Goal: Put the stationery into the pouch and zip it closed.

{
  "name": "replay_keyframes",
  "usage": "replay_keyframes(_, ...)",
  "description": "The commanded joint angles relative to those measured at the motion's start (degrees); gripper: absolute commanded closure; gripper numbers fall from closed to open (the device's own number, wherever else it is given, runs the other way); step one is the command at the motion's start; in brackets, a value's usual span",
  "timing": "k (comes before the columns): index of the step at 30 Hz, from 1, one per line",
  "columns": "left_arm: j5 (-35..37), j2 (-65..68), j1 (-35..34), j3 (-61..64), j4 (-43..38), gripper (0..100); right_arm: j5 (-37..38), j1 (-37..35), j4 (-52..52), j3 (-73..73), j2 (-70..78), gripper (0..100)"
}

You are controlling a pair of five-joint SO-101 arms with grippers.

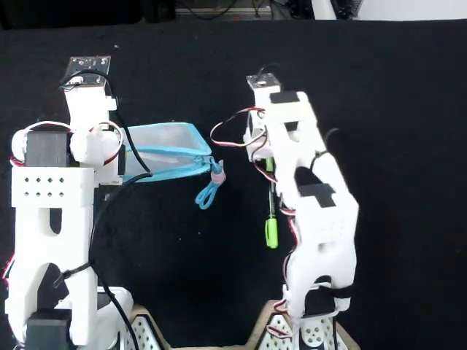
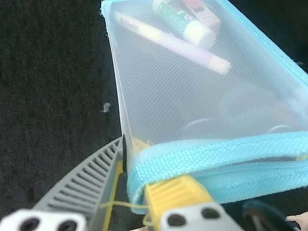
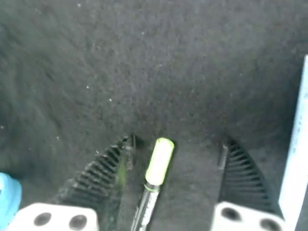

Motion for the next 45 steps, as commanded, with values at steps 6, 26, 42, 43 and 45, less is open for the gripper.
replay_keyframes(6,0.7,0.53,0.04,0.75,0.0,97,0.18,0.88,3.96,-5.93,4.18,89.6)
replay_keyframes(26,0.7,0.53,0.04,0.75,0.0,97,16.35,6.95,14.95,-2.33,-9.71,98.8)
replay_keyframes(42,0.7,0.53,0.04,0.75,0.09,97,23.3,3.69,13.71,4.09,-12.35,72.3)
replay_keyframes(43,0.7,0.53,0.04,0.75,0.09,97,23.3,3.78,14.33,3.65,-12.18,72.8)
replay_keyframes(45,0.7,0.53,0.04,0.75,0.18,97,23.3,3.87,14.86,4.0,-12.35,73.7)
